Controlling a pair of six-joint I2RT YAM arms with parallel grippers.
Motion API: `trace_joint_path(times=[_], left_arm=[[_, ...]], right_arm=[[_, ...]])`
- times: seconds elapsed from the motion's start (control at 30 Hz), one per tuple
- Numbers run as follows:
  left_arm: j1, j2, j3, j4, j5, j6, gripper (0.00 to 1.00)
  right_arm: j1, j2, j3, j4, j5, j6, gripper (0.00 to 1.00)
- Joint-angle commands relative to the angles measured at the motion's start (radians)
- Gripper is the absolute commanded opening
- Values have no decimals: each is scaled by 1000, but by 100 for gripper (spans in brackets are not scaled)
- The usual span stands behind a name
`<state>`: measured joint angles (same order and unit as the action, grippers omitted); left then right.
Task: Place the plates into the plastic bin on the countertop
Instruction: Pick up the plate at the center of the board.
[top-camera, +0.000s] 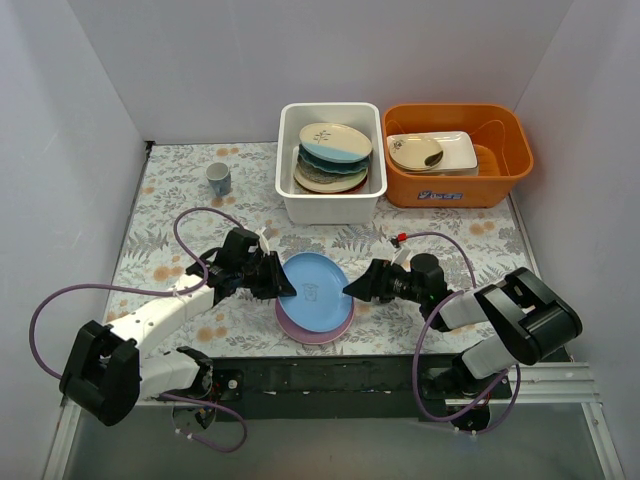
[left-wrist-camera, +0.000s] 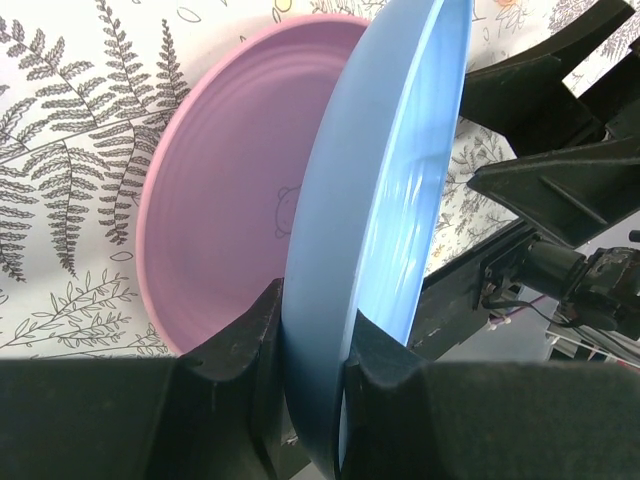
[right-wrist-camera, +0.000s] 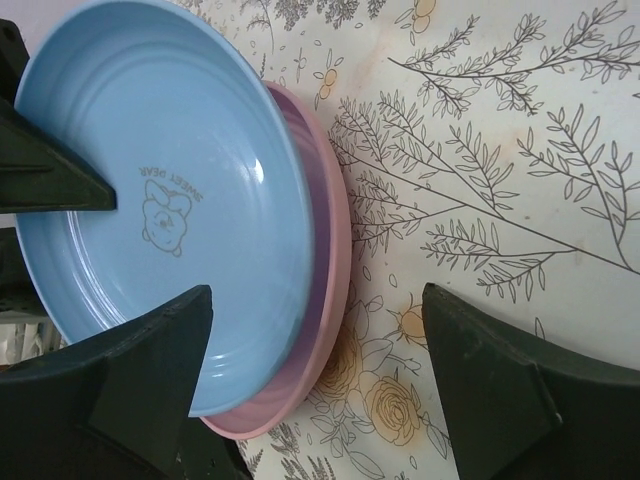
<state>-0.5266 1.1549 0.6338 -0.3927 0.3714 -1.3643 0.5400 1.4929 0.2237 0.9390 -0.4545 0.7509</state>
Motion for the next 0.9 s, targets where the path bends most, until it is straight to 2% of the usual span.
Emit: trace_joint_path(times=[0.0,0.13,0.87], left_arm=[[-4,-38,55,-3,-17,8,0],[-6,-43,61,-11,-26,11,0],[-6,-70,156,-63,-118,50,0]], right_arm=[[5,-26,-12,12,34,-36,93],[5,-28,-14,12,34,-31,98],[3,-26,-3,-34,65,-31,98]])
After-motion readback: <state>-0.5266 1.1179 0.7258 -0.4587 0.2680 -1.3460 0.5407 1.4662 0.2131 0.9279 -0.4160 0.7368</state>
